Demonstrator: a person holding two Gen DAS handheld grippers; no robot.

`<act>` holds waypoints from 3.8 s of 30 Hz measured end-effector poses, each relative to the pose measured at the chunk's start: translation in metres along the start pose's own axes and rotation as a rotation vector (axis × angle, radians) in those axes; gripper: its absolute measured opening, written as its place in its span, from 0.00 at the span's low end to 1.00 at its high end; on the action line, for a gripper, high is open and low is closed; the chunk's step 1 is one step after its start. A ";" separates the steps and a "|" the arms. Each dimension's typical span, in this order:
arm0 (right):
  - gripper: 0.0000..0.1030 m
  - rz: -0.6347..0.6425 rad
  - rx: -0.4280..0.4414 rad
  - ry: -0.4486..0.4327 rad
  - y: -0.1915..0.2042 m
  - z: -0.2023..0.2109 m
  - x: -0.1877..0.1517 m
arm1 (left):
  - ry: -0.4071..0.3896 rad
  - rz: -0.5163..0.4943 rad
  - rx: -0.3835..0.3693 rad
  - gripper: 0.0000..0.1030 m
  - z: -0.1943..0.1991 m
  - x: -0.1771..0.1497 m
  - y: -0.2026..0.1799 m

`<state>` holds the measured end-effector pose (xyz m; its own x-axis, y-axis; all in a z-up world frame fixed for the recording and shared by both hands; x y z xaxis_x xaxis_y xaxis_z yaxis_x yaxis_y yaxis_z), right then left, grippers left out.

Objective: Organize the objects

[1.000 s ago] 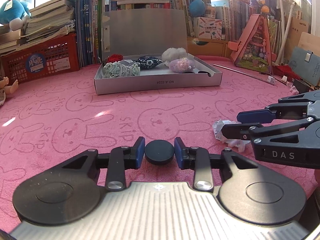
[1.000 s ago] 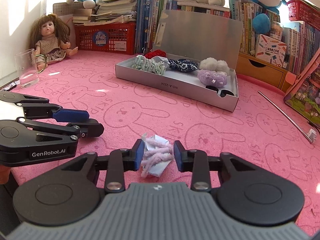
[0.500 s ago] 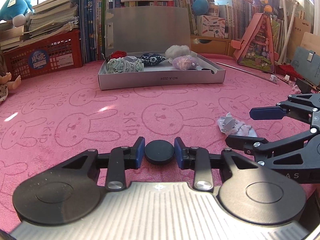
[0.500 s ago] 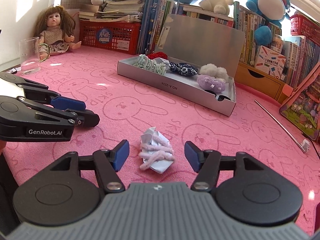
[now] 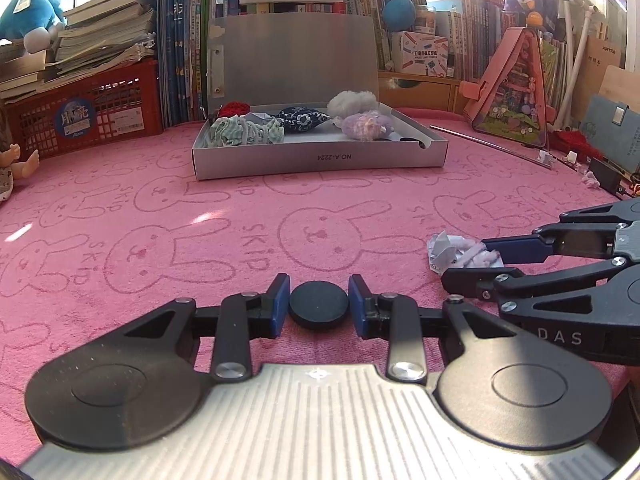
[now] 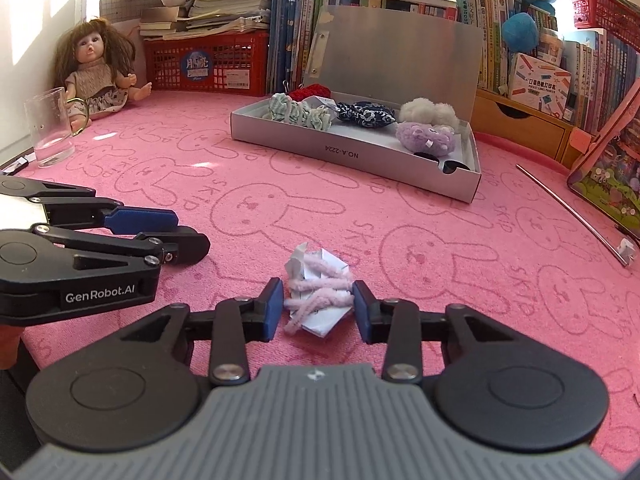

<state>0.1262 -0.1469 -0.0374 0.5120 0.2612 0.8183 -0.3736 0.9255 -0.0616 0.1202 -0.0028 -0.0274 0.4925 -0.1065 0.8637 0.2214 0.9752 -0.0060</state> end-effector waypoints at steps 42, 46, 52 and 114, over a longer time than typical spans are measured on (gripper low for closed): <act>0.42 -0.079 -0.073 -0.007 0.003 -0.009 0.003 | 0.001 0.016 -0.005 0.36 -0.001 -0.001 -0.008; 0.42 -0.095 -0.064 -0.010 0.002 -0.008 0.002 | 0.002 0.021 -0.011 0.36 -0.001 -0.001 -0.009; 0.41 -0.113 -0.064 -0.010 0.001 -0.006 0.002 | 0.005 0.035 -0.012 0.35 0.000 -0.001 -0.010; 0.41 -0.337 -0.057 -0.106 -0.097 -0.050 0.102 | -0.075 0.087 0.065 0.35 -0.095 0.131 0.026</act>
<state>0.2534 -0.1969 0.0231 0.5148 -0.0887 0.8527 -0.1516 0.9695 0.1924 0.2707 -0.0096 0.0373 0.4423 -0.0084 0.8968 0.1244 0.9909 -0.0521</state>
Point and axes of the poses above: each gripper's, at about its wrist camera, not at the fingertips, and z roughly against the way its jaws point, y to its left, x to its top, the point moved 6 cm from there along -z, roughly the way its jaws point, and after that the axes turned 2 degrees about -y, right-handed, at the moved point
